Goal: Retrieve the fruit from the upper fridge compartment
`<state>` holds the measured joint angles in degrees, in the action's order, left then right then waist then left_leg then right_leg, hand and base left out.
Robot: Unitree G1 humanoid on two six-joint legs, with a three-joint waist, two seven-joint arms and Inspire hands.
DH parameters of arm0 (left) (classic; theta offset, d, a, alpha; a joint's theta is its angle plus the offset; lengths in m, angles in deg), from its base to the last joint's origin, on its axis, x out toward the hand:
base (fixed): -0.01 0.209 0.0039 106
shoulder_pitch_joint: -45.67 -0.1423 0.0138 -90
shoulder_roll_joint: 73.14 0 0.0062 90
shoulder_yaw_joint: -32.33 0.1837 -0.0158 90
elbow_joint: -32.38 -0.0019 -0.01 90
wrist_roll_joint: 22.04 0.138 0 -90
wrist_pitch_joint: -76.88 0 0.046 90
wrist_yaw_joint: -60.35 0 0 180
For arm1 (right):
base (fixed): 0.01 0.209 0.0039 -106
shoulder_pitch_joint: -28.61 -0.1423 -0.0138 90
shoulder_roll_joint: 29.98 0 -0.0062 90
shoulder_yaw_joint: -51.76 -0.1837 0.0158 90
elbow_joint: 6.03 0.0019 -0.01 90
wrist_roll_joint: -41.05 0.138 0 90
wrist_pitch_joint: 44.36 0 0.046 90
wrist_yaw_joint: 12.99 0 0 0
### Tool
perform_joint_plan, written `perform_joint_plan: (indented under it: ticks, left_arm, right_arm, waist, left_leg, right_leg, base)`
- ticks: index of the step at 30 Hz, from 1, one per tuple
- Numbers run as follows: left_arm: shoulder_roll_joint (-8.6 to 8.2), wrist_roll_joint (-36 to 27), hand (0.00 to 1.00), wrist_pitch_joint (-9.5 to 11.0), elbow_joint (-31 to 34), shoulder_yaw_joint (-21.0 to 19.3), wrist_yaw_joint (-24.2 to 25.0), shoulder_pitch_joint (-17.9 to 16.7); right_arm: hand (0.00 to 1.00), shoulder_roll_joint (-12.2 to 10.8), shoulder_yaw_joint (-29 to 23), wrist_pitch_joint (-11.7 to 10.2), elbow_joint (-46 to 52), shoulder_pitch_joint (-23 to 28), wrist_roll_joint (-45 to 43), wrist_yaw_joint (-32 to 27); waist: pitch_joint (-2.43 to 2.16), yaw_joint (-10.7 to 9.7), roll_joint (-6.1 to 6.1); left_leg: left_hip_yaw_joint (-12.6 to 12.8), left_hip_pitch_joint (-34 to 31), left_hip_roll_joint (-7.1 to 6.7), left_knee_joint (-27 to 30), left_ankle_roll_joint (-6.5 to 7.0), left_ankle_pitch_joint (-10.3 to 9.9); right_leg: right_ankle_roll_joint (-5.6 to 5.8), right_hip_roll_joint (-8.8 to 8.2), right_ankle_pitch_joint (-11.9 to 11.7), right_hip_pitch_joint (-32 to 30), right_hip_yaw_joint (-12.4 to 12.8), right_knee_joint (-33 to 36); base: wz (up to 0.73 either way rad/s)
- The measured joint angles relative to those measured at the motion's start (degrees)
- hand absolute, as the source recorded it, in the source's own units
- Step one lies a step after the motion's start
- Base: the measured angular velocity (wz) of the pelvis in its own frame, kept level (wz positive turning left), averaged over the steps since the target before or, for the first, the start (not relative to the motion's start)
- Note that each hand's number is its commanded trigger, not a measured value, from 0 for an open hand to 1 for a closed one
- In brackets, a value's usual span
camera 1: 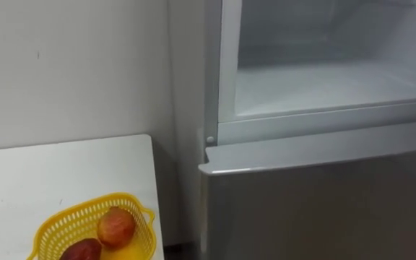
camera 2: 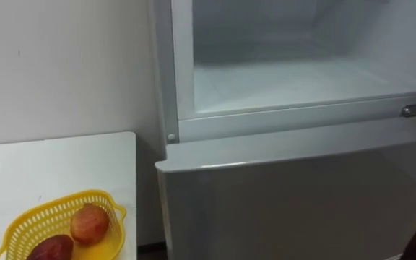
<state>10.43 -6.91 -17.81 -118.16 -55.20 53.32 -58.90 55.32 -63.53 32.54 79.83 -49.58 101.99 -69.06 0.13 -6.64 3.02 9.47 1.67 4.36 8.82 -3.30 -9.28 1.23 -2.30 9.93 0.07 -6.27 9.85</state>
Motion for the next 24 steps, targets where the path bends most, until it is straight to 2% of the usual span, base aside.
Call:
perform_joint_plan:
  ticks: [5, 8, 11, 16, 20, 24]
  left_arm:
    - [0.26, 0.06, 0.00, 0.04, 0.35, -1.80, 0.15, -0.28]
    - [0.04, 0.12, 0.00, 0.04, 0.44, -3.07, 0.30, -0.51]
    - [0.01, 0.16, 0.00, 0.11, 0.91, -4.76, 0.30, -0.43]
    - [0.02, 0.14, 0.00, 1.60, 3.29, -5.99, 1.03, -1.47]
    - [0.03, 0.14, 0.00, 2.69, 3.23, -6.65, 1.41, -1.76]
    - [0.20, 0.18, 0.00, 3.95, 2.66, -7.28, 1.93, -1.70]
  right_arm:
    - [0.00, 0.13, -3.52, -0.64, 0.16, -0.75, 4.38, -0.92]
    - [0.00, 0.48, -5.97, -0.79, 2.25, -2.97, 9.63, -2.41]
    - [0.00, 2.71, -6.26, -1.19, 3.20, -5.96, 10.53, -2.34]
    - [0.00, 3.62, -9.30, -2.53, 9.66, -6.77, 10.47, -0.89]
    - [0.00, 4.10, -10.58, -4.38, 11.98, -6.76, 10.46, -0.33]
    - [0.00, 4.50, -10.97, -5.28, 15.68, -6.88, 10.48, -0.01]
  waist:
    - [0.00, -0.81, 0.80]
    - [-0.06, -1.15, 0.96]
    - [-0.10, -1.46, 1.16]
    - [-0.17, -1.30, 1.21]
    - [-0.20, -1.32, 1.17]
    - [-0.26, -1.10, 1.13]
  left_leg:
    - [0.18, -0.23, -0.03, -0.18, 0.00, 0.00]
    - [0.79, -0.35, -0.03, -0.17, 0.00, 0.00]
    - [1.38, -0.18, -0.03, -0.17, 0.00, 0.00]
    - [1.42, -0.26, -0.05, -0.20, 0.00, 0.00]
    - [1.43, -0.24, -0.04, -0.20, 0.00, 0.00]
    - [1.43, -0.18, -0.04, -0.19, 0.01, 0.00]
  right_leg:
    - [0.38, 0.00, 0.24, -0.43, 0.14, 0.04]
    - [0.08, 0.02, 0.06, -1.04, 0.85, 0.43]
    - [0.06, 0.00, 0.04, -1.23, 1.39, 0.79]
    - [0.08, -0.01, 0.07, -1.21, 1.17, 0.72]
    - [0.06, -0.01, 0.06, -1.20, 1.16, 0.78]
    - [0.05, -0.01, 0.05, -1.18, 1.12, 0.92]
  base:
    - [0.00]
    - [-0.12]
    - [-0.08]
    - [0.00]
    - [0.00]
    - [0.00]
